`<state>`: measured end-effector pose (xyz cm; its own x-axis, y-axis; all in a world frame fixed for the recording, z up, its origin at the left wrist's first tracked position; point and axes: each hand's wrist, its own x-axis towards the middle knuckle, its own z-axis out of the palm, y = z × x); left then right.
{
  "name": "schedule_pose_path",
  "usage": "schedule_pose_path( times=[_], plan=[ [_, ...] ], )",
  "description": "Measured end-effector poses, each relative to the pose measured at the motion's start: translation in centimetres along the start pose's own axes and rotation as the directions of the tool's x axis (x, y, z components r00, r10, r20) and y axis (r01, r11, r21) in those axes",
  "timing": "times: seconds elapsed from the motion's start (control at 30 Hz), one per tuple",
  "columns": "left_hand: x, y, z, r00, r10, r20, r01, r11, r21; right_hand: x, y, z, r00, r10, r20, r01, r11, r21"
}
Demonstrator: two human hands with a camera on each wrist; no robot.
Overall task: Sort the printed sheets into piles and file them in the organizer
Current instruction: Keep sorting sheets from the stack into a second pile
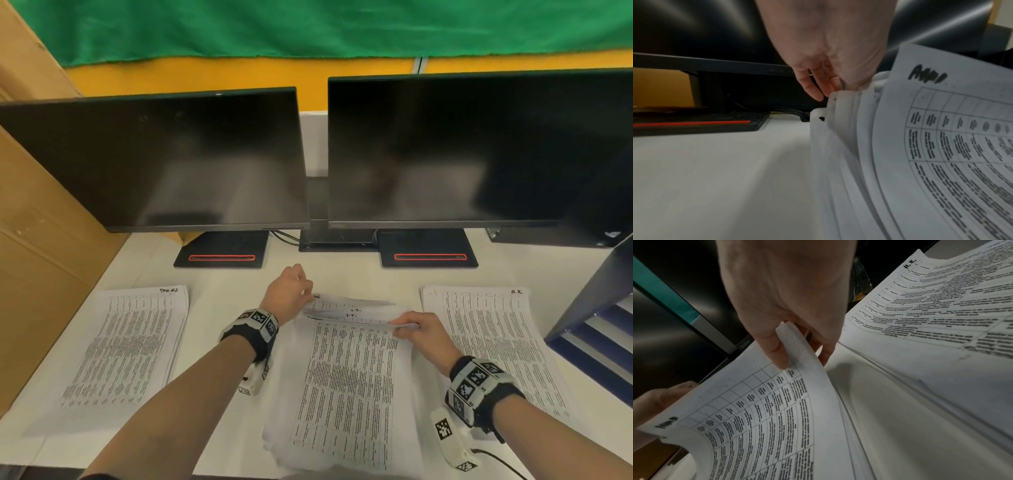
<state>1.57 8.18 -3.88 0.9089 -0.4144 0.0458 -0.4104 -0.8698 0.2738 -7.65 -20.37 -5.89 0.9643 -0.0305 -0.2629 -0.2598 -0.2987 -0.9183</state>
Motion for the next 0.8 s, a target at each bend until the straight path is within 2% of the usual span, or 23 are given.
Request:
schedule_pose_path(
  times=[0.07, 0.13, 0.23, 0.3, 0.4, 0.47, 0.57, 0.7, 0.77, 0.8],
  plan=[
    [-0.1, 0.3, -0.3, 0.990, 0.128, -0.061, -0.121, 0.987, 0.105, 0.1, -0.2, -0.1, 1.000, 0.004, 0.003, -0.004, 1.000, 0.004],
    [-0.4, 0.6, -0.7, 0.975, 0.193, -0.112, -0.172, 0.969, 0.176, 0.2, -0.5, -0.2, 1.000, 0.004, 0.013, -0.004, 1.000, 0.005],
    [-0.7, 1.3, -1.5, 0.954, 0.239, -0.181, -0.207, 0.961, 0.182, 0.1, -0.9, -0.4, 1.000, 0.017, 0.024, -0.017, 1.000, 0.020],
    [-0.8, 2.3, -2.6, 0.954, 0.247, -0.168, -0.233, 0.967, 0.102, 0.1, -1.1, -0.6, 0.999, 0.020, 0.034, -0.021, 1.000, 0.013],
    [-0.3, 3.8, -5.0, 0.981, 0.119, -0.153, -0.135, 0.986, -0.101, 0.3, -1.2, -0.8, 0.999, 0.023, 0.044, -0.023, 1.000, -0.002],
    [0.3, 4.3, -7.0, 0.973, 0.089, -0.212, -0.130, 0.974, -0.184, 0.3, -1.4, -0.9, 0.998, 0.042, 0.039, -0.042, 0.999, 0.005],
    [1.3, 4.3, -10.9, 0.913, 0.077, -0.400, -0.193, 0.947, -0.258, 0.5, -1.1, -0.8, 0.997, 0.064, 0.036, -0.064, 0.998, -0.020],
    [2.5, 3.1, -16.8, 0.807, -0.103, -0.582, -0.169, 0.903, -0.394, 1.0, 0.2, -0.3, 0.990, 0.141, -0.003, -0.141, 0.990, 0.022],
    [2.7, 1.6, -19.2, 0.751, -0.183, -0.635, -0.157, 0.884, -0.440, 1.3, 0.9, -0.3, 0.985, 0.170, 0.009, -0.170, 0.982, 0.087],
    [2.8, 0.7, -20.0, 0.741, -0.207, -0.639, -0.149, 0.877, -0.457, 1.5, 1.3, -0.3, 0.985, 0.170, 0.013, -0.170, 0.979, 0.114]
  ],
)
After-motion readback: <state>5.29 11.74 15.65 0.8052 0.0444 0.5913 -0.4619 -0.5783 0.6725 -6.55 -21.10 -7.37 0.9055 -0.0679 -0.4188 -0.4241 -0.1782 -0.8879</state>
